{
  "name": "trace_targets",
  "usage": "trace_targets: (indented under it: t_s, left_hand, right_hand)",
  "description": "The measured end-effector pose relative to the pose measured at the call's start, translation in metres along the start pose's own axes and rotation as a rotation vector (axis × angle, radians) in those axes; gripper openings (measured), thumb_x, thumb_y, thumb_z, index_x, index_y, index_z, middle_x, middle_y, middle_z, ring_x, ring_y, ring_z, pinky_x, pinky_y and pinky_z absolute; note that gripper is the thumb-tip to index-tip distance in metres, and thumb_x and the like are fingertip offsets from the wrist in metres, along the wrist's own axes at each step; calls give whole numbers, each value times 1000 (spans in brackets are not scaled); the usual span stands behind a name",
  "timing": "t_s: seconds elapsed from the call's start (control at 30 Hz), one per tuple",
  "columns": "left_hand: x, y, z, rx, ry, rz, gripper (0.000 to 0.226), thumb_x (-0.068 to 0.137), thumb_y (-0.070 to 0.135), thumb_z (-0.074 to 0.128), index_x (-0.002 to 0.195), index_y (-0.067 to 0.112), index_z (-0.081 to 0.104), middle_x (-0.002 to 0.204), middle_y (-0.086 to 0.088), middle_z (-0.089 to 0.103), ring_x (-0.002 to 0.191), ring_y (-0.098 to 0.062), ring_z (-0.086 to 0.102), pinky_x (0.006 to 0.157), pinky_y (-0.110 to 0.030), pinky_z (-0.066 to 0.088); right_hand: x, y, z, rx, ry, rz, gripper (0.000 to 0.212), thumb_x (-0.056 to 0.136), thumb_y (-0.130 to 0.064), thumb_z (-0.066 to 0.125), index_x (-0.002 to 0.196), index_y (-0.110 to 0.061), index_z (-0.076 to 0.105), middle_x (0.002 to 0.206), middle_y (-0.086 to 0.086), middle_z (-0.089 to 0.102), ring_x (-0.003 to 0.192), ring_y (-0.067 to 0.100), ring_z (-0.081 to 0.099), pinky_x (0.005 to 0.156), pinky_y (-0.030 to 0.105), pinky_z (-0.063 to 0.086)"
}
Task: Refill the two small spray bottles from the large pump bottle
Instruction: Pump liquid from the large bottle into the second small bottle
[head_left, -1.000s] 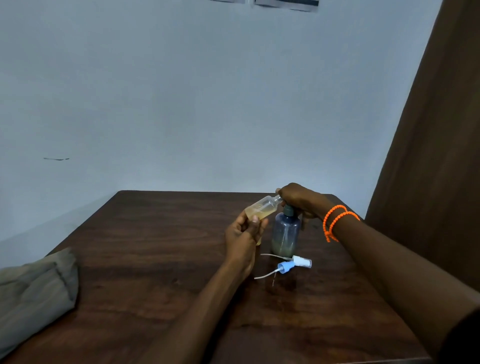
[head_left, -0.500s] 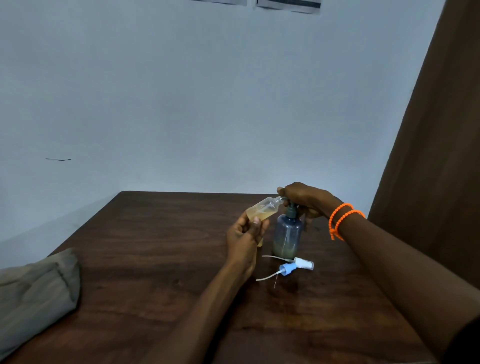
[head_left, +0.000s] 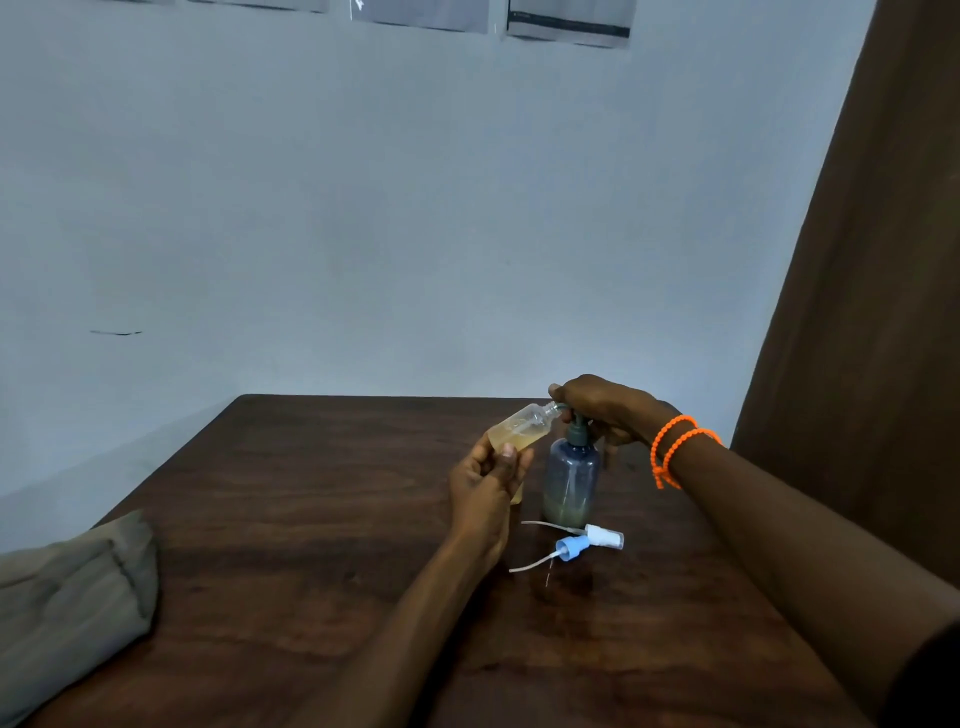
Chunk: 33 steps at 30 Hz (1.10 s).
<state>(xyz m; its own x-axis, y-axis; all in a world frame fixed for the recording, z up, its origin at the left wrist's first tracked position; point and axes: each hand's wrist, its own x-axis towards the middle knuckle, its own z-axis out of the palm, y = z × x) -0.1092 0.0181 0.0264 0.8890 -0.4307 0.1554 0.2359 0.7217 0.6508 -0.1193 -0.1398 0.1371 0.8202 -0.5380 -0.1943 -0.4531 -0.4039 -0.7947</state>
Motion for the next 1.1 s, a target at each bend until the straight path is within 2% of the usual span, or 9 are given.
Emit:
trace_targets:
  t_s: [0.17,0.23,0.3,0.37,0.5,0.67,0.83,0.97,1.1]
  left_hand:
    - [-1,-2,0,17,-13,1,28,99,-2,54,125,0,63,117,-13,73,106,-18,71,93,-28,58]
    - [-3,-2,0,18,-17,-2,26,99,-2,53,122,2,65,115,-11,74,105,-17,72,94,-29,58]
    - [-3,-1,0,22,-15,-1,24,99,-2,53,120,3,65,112,-10,74,102,-16,73,94,-29,58]
    - [-1,-2,-1,17,-6,7,25,99,-3,53,121,2,65,113,-12,74,100,-17,72,92,-28,59]
    - [2,-3,-1,10,-3,7,26,99,-3,53,123,1,64,114,-11,74,103,-20,71,91,-27,59]
    - [1,-2,-2,31,0,13,28,100,-2,53,126,-1,63,117,-12,72,104,-18,70,91,-26,58]
    - [1,-2,0,14,-6,3,28,100,-2,53,125,-1,63,113,-9,75,103,-16,72,91,-26,58]
    - [3,-2,0,21,-19,10,27,100,-1,52,124,1,64,112,-8,76,103,-16,72,89,-24,58]
    - [-1,-2,1,12,-21,-5,28,100,-2,52,126,-1,62,112,-9,75,104,-16,72,90,-24,58]
  right_hand:
    - [3,5,14,68,7,-35,23,91,-12,43,74,-10,58,75,12,54,70,25,49,62,34,41]
    - [-1,6,12,40,10,-26,21,89,-15,43,75,-11,58,77,12,54,73,28,49,64,35,41]
    - [-8,2,5,20,23,-9,19,91,-24,47,81,-11,57,83,11,54,76,32,51,69,42,42]
    - [-12,-1,0,-17,23,-10,22,97,-27,47,83,-11,53,86,11,51,73,30,50,67,39,43]
    - [-1,2,3,-14,39,-40,20,98,-18,44,82,-11,54,85,13,52,75,28,47,65,36,39]
    - [-5,7,5,-24,6,-44,26,96,-6,42,73,-11,55,72,13,45,64,27,42,58,35,34]
    - [-6,0,0,4,6,-24,28,103,-33,47,85,-13,52,86,4,53,80,28,50,72,44,44]
    - [2,10,9,207,11,-33,21,102,-19,47,84,-11,54,76,8,50,64,19,48,63,34,42]
    - [-2,9,8,170,4,-43,22,100,-17,45,81,-11,54,74,8,48,62,20,45,58,33,38]
